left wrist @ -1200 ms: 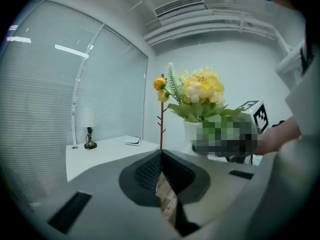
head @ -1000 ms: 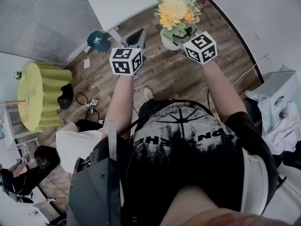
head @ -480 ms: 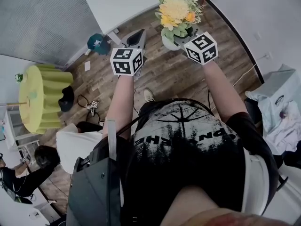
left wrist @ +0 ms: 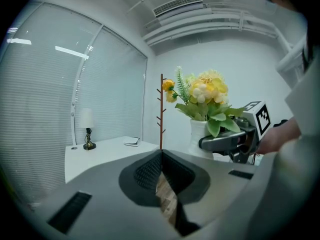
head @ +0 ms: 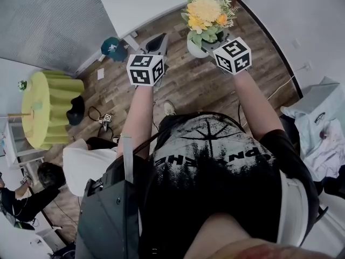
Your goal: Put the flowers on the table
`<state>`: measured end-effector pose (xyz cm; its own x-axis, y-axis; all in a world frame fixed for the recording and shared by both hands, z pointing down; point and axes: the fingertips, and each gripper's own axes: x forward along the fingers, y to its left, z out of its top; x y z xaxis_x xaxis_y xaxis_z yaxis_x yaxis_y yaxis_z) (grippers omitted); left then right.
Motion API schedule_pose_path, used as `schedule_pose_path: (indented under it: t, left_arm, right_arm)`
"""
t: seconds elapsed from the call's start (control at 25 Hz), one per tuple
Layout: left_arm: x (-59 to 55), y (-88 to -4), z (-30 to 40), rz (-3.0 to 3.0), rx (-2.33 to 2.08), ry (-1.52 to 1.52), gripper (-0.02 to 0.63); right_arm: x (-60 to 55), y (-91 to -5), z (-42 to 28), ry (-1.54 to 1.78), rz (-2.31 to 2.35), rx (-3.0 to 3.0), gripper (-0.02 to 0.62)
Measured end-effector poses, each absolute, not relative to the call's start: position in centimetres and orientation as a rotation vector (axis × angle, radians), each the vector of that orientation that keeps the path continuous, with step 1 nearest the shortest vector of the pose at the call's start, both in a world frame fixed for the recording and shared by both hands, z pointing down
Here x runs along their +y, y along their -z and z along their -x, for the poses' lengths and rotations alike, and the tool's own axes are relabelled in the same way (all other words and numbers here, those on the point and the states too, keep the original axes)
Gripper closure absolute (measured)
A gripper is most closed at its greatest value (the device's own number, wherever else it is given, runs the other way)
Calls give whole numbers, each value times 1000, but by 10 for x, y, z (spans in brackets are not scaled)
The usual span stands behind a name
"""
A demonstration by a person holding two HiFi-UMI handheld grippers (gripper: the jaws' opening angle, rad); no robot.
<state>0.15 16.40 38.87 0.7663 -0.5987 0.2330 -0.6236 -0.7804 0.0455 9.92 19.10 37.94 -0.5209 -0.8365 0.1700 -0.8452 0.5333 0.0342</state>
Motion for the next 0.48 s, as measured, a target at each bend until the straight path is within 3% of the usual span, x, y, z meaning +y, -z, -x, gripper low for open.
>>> schedule_pose_path:
  t: [0.48]
  left_arm:
    - [152,-389,-6,-2841,-1018,-301,594]
  right_arm:
    - [193,-384,-107,-83,-1405,-2615,345]
